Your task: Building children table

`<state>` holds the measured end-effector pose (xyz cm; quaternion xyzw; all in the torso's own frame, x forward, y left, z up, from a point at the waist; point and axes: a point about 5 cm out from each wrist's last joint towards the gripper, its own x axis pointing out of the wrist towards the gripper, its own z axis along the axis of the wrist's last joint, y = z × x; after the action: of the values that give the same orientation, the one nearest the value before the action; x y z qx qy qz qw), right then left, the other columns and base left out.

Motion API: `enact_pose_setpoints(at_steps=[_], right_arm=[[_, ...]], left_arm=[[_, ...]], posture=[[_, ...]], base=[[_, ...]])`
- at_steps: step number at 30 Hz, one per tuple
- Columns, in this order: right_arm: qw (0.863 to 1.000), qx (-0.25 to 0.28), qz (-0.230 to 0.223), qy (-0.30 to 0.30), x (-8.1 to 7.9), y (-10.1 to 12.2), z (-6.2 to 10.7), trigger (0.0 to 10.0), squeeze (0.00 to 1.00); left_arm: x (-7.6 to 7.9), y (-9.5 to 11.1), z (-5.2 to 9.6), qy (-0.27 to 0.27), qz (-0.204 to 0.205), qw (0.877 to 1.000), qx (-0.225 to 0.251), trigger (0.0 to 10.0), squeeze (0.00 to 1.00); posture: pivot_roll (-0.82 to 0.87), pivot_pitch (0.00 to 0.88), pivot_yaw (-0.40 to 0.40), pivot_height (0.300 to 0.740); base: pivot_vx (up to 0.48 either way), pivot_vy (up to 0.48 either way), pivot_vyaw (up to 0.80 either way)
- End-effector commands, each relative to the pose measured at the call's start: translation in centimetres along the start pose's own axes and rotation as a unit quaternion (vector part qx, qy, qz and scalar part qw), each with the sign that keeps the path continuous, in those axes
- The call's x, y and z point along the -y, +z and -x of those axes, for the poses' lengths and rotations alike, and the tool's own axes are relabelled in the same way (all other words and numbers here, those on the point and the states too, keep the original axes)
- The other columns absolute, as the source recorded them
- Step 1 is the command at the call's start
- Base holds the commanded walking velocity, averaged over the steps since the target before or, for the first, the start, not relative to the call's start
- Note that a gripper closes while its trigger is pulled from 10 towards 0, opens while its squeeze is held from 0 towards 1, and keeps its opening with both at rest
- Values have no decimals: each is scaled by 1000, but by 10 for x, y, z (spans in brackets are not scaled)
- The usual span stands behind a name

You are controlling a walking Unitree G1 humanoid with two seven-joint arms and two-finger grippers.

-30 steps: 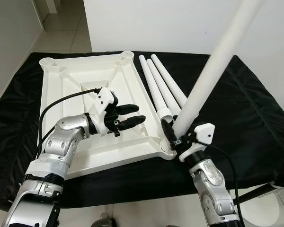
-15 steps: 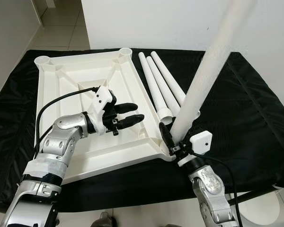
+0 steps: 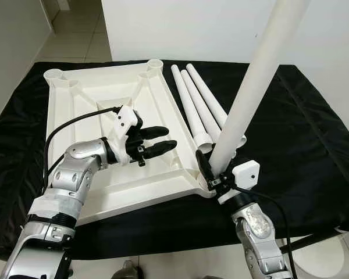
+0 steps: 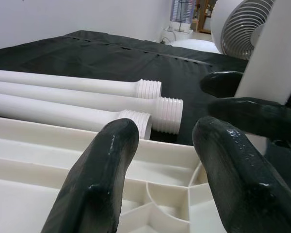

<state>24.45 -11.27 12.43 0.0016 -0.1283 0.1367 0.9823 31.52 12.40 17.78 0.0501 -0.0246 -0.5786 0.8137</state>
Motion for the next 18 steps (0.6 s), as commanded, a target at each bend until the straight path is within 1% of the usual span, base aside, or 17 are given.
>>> enact_pose_setpoints(at_steps=[1,2,3,5,6,7,10,18], right_arm=[[993,-89,8,-74,15,-28,13,10000,0],[993,-89,8,-74,15,-28,13,10000,0],[981,-84,30,-174,21,-26,11,10000,0],[981,-84,30,-174,21,-26,11,10000,0],[976,-77,37,-201,22,-25,11,10000,0],[974,-78,38,-211,21,-26,11,10000,0],[976,-71,26,-206,12,-25,8,10000,0],[974,-71,17,-213,13,-26,8,10000,0]], left_arm=[[-2,0,1,22,-1,1000,-4,10000,0],[-2,0,1,22,-1,1000,-4,10000,0],[-2,0,0,23,0,1000,-1,10000,0],[-2,0,0,23,0,1000,-1,10000,0],[-2,0,0,23,1,1000,0,10000,0],[-2,0,-1,23,1,1000,0,10000,0],[-2,0,-1,23,0,1000,0,10000,0],[-2,0,-1,22,-1,1000,-1,10000,0]], posture=[[20,56,3,740],[20,56,3,740],[18,53,-3,740],[18,53,-3,740],[18,53,-3,740],[21,52,-4,740],[22,48,-4,740],[22,43,-7,740]], base=[[0,0,0],[0,0,0],[0,0,0],[0,0,0],[0,0,0],[0,0,0],[0,0,0],[0,0,0]])
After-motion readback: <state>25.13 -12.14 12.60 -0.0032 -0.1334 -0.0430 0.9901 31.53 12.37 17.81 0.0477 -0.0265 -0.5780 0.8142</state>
